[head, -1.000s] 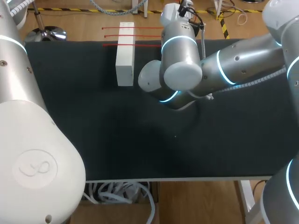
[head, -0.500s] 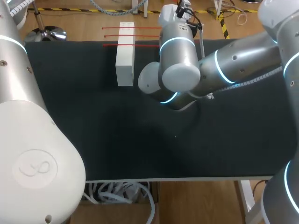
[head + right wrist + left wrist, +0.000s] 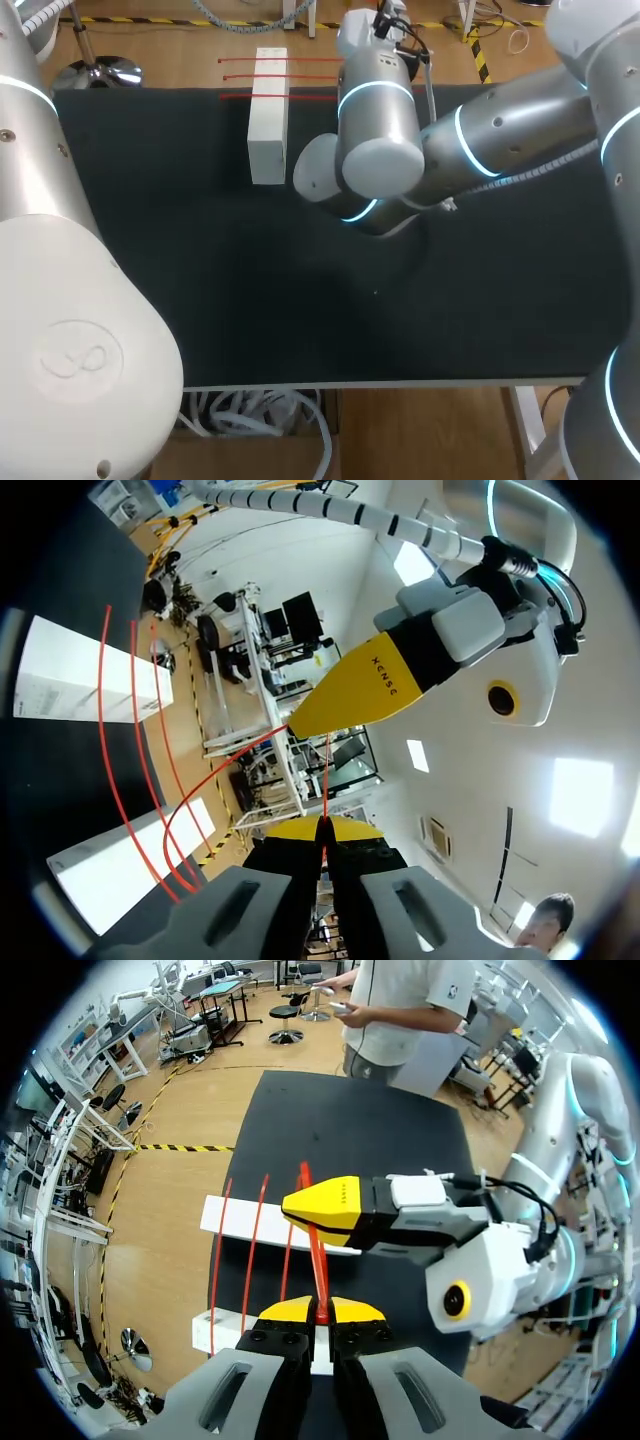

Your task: Grab the tape and strap the tape.

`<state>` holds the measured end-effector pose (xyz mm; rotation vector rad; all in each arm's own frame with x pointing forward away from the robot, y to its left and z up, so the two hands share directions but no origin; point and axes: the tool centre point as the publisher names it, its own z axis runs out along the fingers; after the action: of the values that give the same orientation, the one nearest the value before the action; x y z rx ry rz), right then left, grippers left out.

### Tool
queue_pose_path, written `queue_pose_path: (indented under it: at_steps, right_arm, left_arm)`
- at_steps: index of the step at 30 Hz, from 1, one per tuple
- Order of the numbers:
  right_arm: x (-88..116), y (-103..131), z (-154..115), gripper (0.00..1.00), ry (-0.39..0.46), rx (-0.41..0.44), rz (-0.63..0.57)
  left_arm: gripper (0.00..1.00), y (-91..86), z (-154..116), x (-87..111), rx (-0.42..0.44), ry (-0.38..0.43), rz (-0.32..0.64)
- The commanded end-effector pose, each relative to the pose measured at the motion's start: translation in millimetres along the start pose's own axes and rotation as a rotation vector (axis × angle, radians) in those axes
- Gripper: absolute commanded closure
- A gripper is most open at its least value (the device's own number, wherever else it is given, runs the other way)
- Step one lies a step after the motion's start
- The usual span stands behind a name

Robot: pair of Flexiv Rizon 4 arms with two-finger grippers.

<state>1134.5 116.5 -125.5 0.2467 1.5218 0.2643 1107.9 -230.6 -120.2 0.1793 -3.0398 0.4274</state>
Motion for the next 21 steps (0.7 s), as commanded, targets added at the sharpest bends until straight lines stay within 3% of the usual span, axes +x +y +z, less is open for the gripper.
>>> queue_pose_path:
  at_steps: [1, 21]
  right_arm:
    - [-1.2, 1.8, 0.6, 1.0, -0.002, 0.005, -0.005]
    - [1.1, 2.5, -2.2, 1.0, -0.002, 0.011, -0.011]
  left_arm:
    - [1.0, -1.4, -1.3, -0.2, -0.006, 0.001, -0.002]
    - [1.0, -1.4, -1.3, -0.2, -0.006, 0.001, -0.002]
